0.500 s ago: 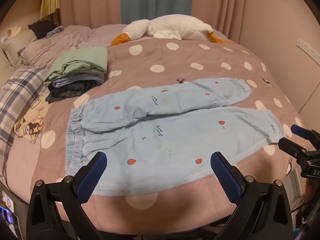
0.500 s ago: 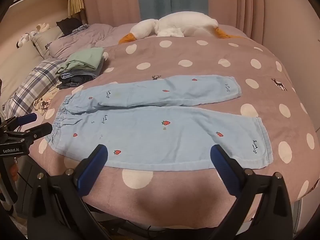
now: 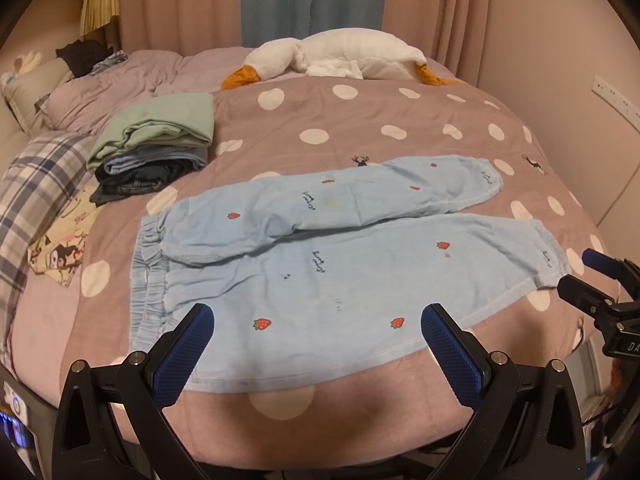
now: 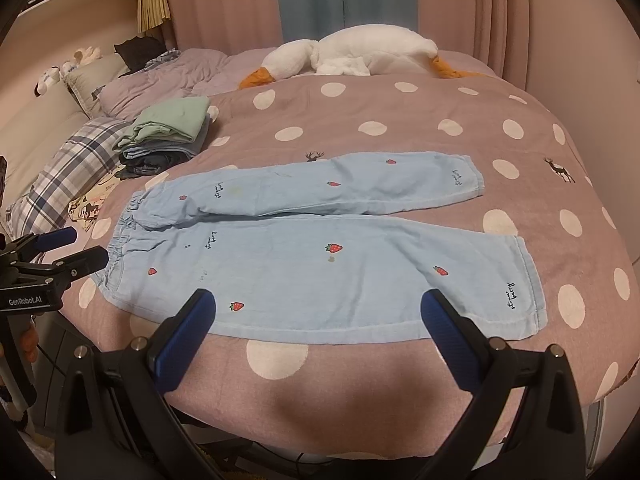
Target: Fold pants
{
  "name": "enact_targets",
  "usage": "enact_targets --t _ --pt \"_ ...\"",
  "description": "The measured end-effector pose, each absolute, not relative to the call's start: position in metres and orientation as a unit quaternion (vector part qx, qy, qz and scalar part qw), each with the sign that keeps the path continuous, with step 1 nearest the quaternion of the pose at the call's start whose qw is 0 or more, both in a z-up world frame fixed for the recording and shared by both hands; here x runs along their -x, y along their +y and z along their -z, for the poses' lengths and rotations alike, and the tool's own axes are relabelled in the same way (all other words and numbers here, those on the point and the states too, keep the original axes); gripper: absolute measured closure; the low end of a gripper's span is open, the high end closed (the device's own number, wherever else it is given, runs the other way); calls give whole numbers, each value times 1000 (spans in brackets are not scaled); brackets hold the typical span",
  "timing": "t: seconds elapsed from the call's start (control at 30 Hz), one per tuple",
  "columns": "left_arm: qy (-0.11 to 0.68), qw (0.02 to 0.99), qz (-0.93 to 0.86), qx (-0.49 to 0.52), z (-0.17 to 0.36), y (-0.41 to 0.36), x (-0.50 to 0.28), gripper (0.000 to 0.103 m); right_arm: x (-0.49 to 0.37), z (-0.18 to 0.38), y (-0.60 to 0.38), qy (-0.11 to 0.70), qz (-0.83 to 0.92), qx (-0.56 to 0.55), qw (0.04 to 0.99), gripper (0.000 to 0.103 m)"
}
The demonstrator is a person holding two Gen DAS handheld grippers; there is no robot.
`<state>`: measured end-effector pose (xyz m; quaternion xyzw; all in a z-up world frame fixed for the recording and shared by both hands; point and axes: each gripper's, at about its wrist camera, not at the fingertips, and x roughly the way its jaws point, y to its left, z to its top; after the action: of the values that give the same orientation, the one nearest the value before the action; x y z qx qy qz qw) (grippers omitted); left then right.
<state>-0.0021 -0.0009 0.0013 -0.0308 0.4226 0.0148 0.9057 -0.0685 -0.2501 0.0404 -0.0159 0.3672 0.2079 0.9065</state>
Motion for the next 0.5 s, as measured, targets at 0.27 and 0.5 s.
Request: enact_targets --t 0.27,0.5 --pt "415 909 -15 27 -1 -3 2 0 68 -40 -250 367 -210 17 906 0" --pt "416 909 -15 28 -1 -3 1 0 68 -40 -249 367 -210 18 906 0"
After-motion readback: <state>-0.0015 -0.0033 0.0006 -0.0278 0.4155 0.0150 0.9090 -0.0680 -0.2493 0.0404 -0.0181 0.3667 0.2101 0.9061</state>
